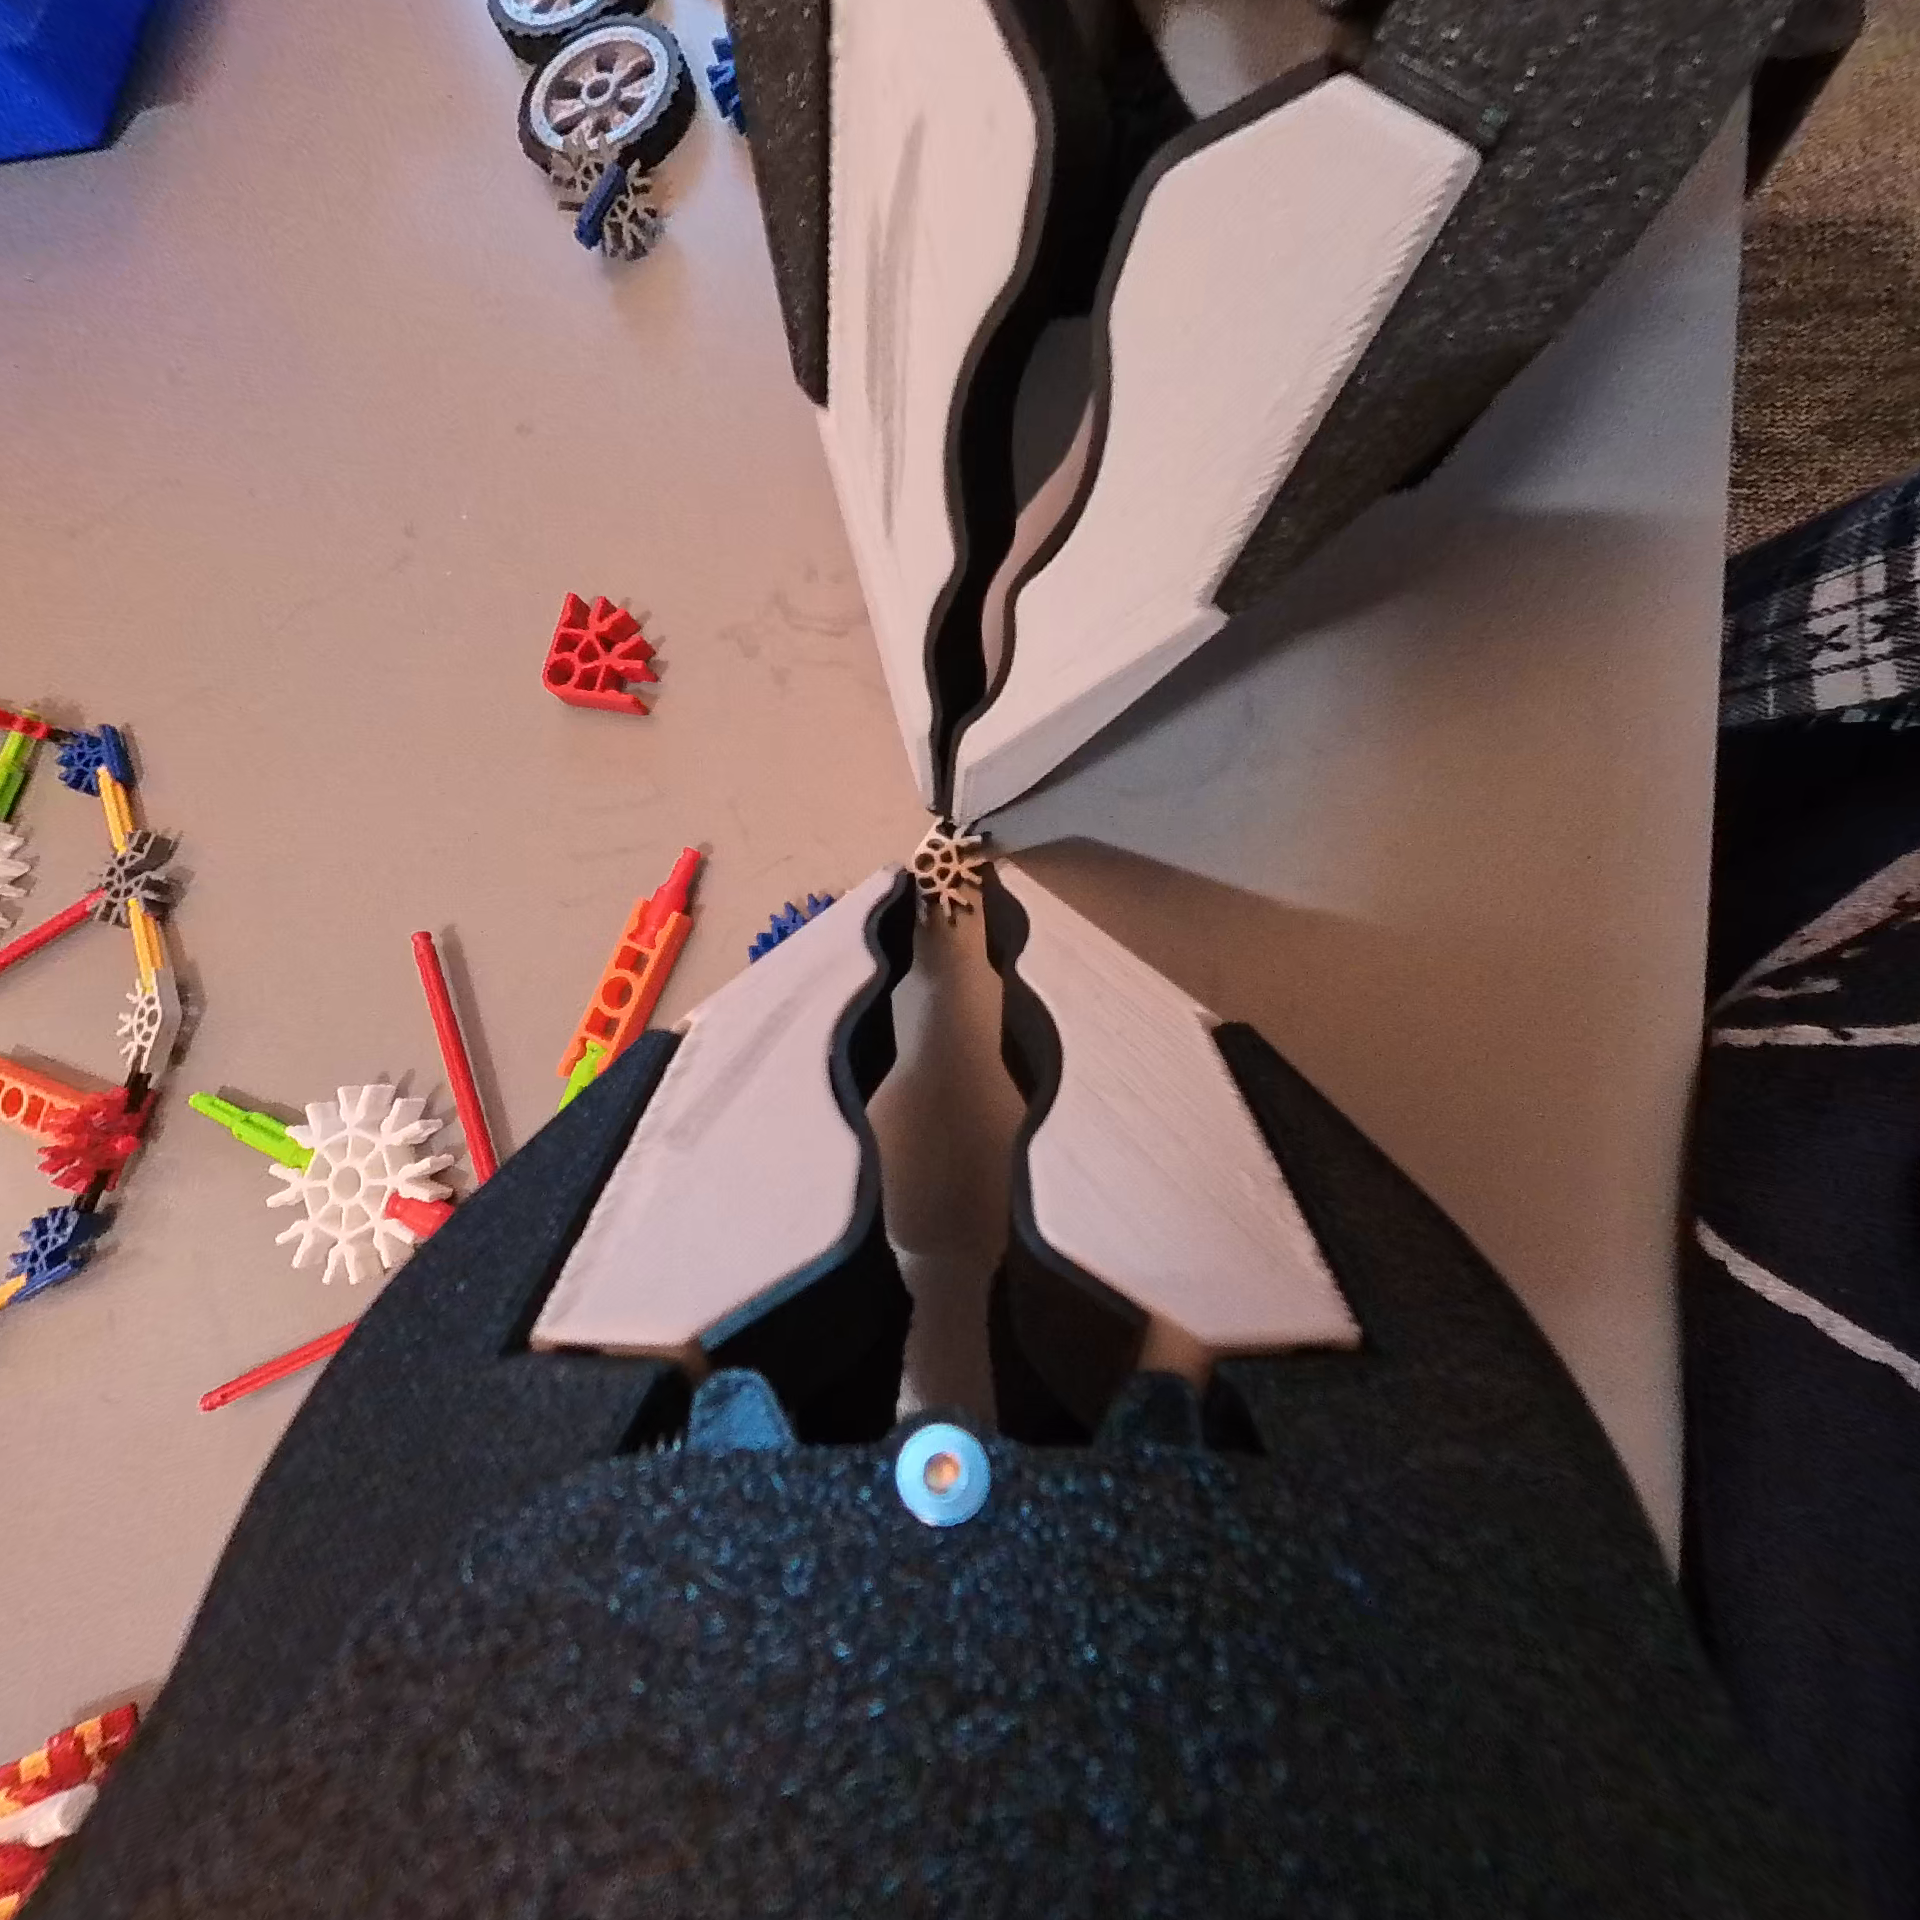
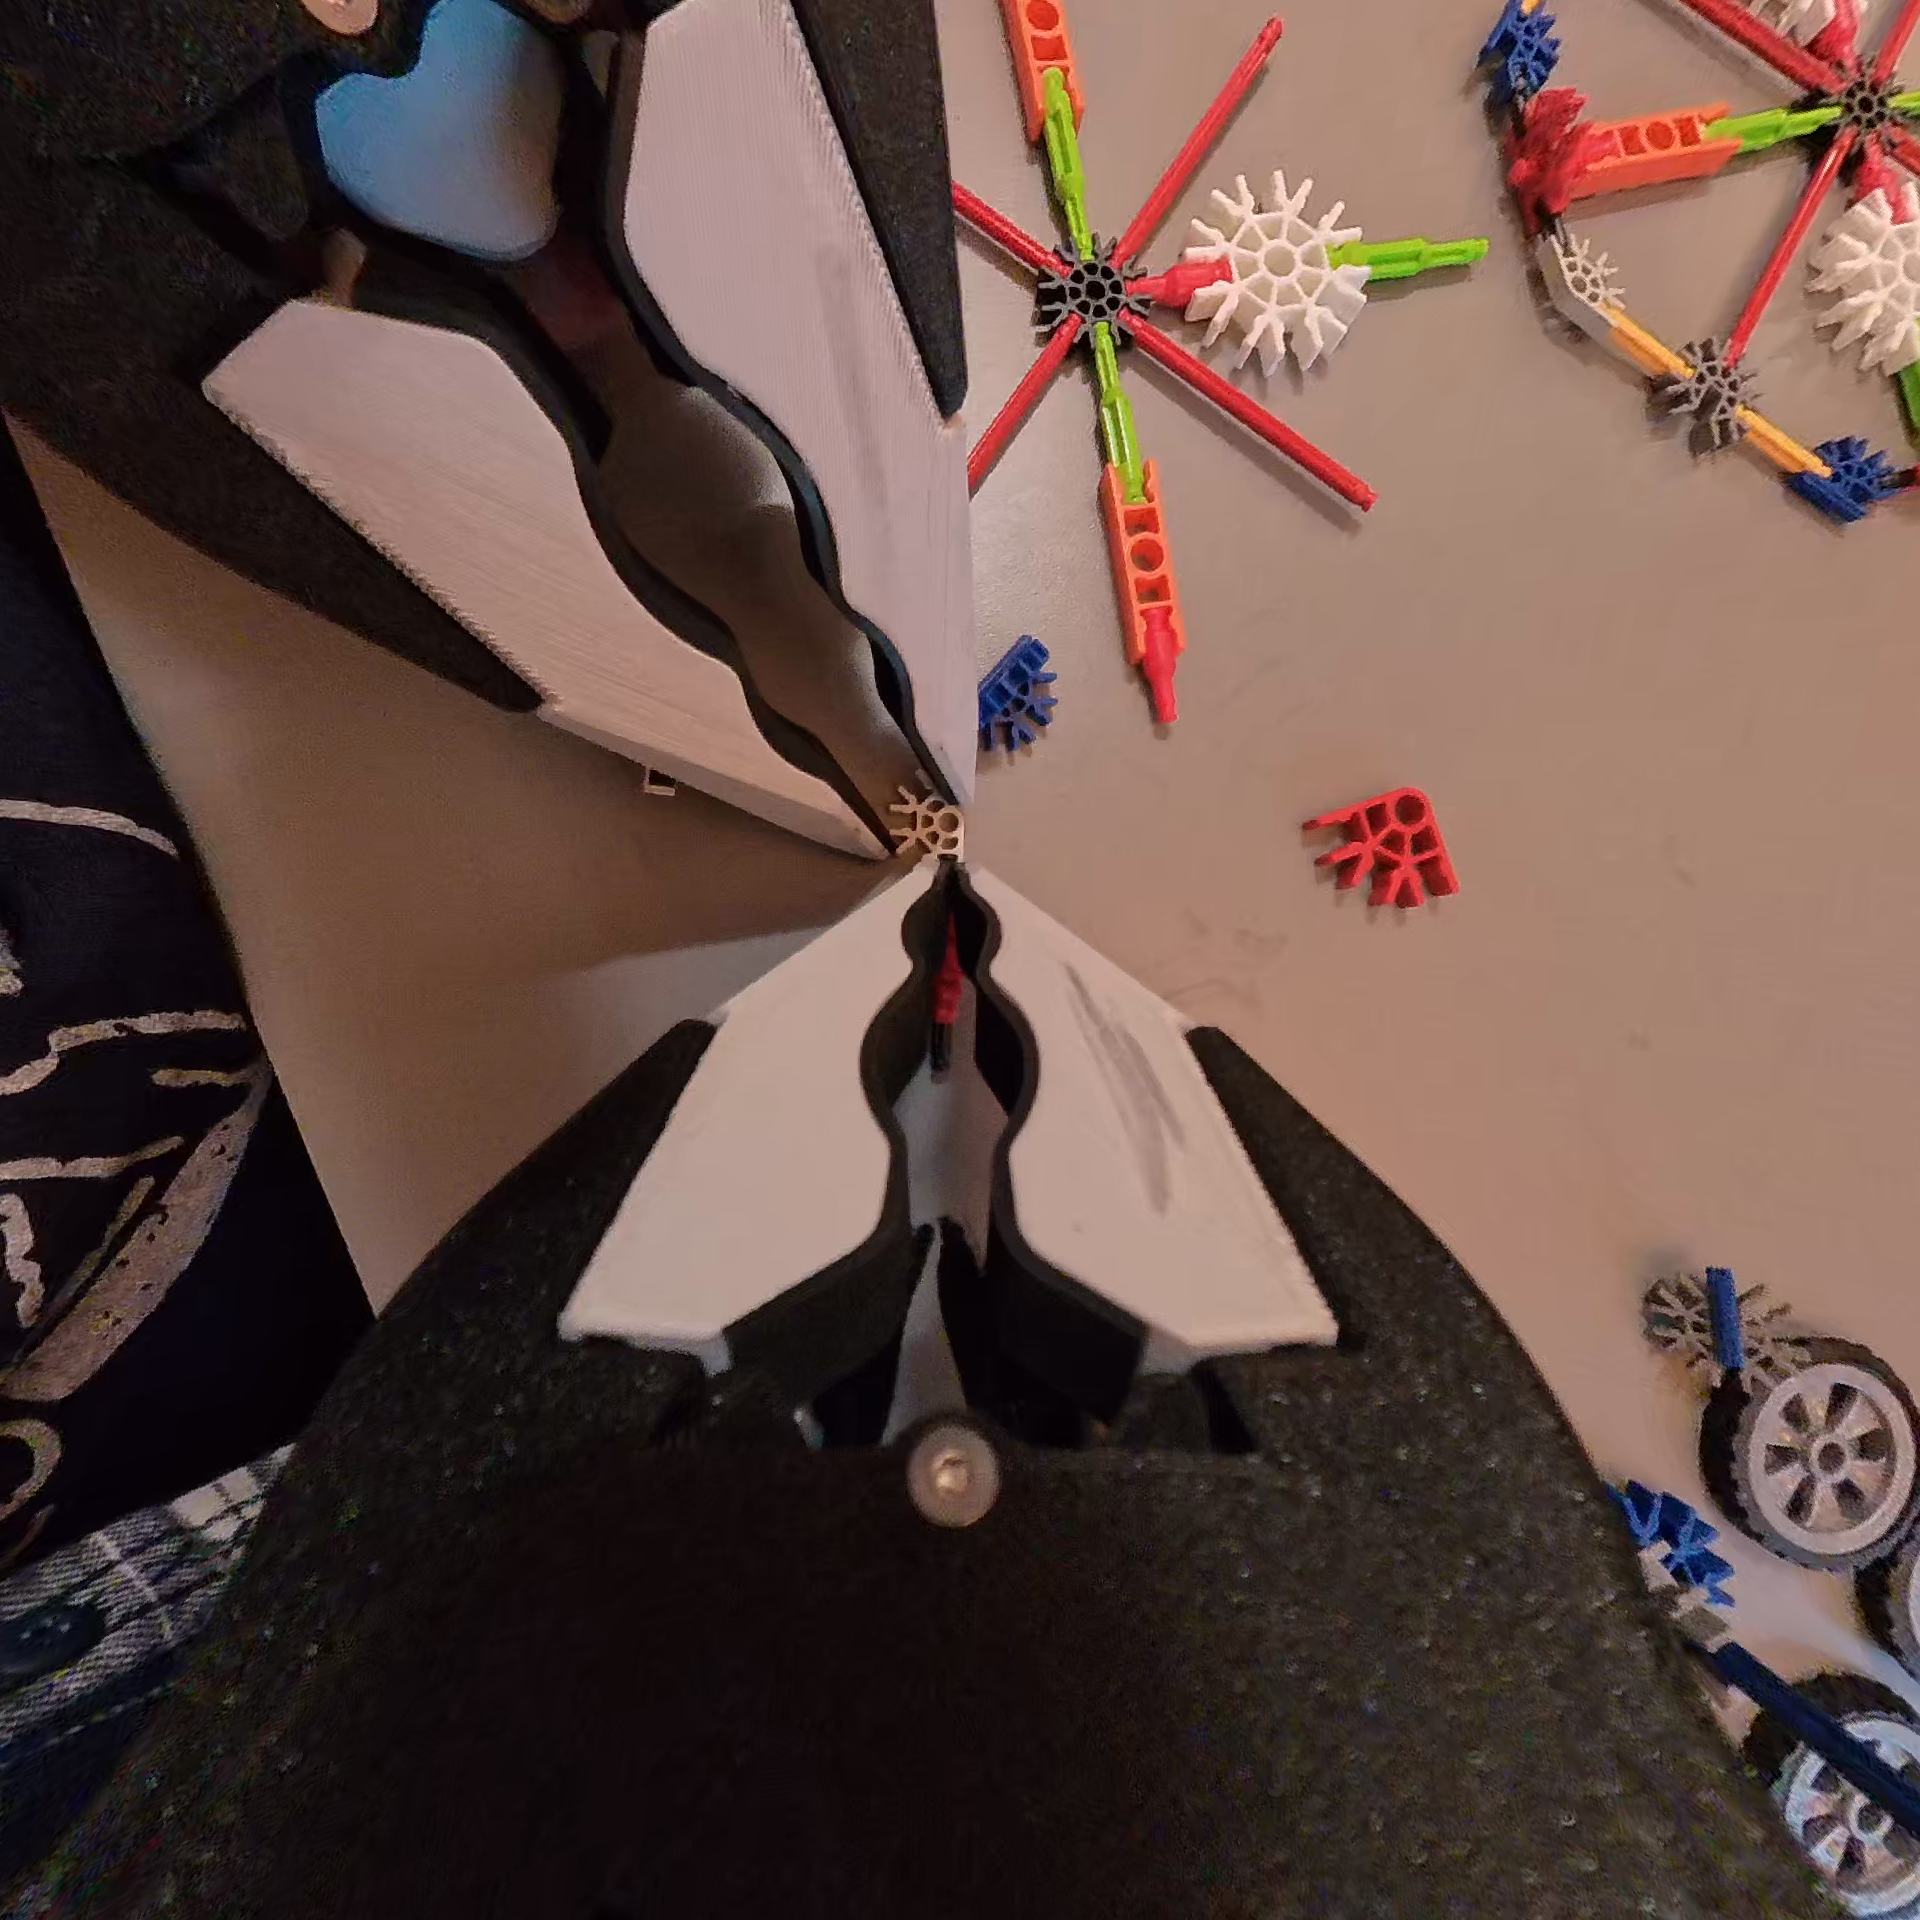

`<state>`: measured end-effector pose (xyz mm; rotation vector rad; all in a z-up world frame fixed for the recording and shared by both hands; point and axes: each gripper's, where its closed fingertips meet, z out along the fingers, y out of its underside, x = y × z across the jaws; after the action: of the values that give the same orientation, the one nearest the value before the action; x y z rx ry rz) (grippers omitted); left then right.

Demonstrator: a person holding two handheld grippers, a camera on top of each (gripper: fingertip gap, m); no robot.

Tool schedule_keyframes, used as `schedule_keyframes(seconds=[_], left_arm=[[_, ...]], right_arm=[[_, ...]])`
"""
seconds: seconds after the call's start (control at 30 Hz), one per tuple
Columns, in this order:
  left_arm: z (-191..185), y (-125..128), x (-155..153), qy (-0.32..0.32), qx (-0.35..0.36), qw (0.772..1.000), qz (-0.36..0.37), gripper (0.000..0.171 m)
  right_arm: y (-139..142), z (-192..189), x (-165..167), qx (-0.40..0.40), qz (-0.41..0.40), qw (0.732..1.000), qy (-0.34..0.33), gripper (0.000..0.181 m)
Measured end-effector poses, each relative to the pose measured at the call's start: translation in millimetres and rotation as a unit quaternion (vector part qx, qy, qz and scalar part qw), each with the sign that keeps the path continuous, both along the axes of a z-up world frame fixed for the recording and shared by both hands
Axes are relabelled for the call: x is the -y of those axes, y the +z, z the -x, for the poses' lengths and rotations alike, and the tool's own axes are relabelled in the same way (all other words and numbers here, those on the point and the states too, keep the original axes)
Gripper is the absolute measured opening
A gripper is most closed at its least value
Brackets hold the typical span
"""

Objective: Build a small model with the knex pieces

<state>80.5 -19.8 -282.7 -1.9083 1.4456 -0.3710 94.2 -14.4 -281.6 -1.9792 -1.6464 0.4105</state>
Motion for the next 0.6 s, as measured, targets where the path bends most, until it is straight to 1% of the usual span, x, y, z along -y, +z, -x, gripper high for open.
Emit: schedule_keyframes(seconds=[0.03, 0.2, 0.37, 0.6], left_arm=[[0.0, 0.0, -0.1, 0.000, 0.000, 1.000, 0.000, 0.012], [-0.7, -0.2, -0.3, 0.000, 0.001, 1.000, 0.000, 0.012], [-1.6, -0.3, -0.6, -0.001, 0.002, 1.000, 0.002, 0.012], [-2.9, -0.4, -0.7, -0.004, 0.006, 1.000, 0.002, 0.012]], right_arm=[[-0.2, 0.0, 0.1, 0.001, 0.003, 1.000, 0.001, 0.000], [-1.1, -0.2, 1.4, 0.016, 0.022, 1.000, 0.009, 0.000], [-1.7, -0.3, 1.9, 0.054, 0.046, 0.997, 0.032, 0.000], [-2.4, -0.4, 1.8, 0.116, 0.057, 0.990, 0.065, 0.000]])
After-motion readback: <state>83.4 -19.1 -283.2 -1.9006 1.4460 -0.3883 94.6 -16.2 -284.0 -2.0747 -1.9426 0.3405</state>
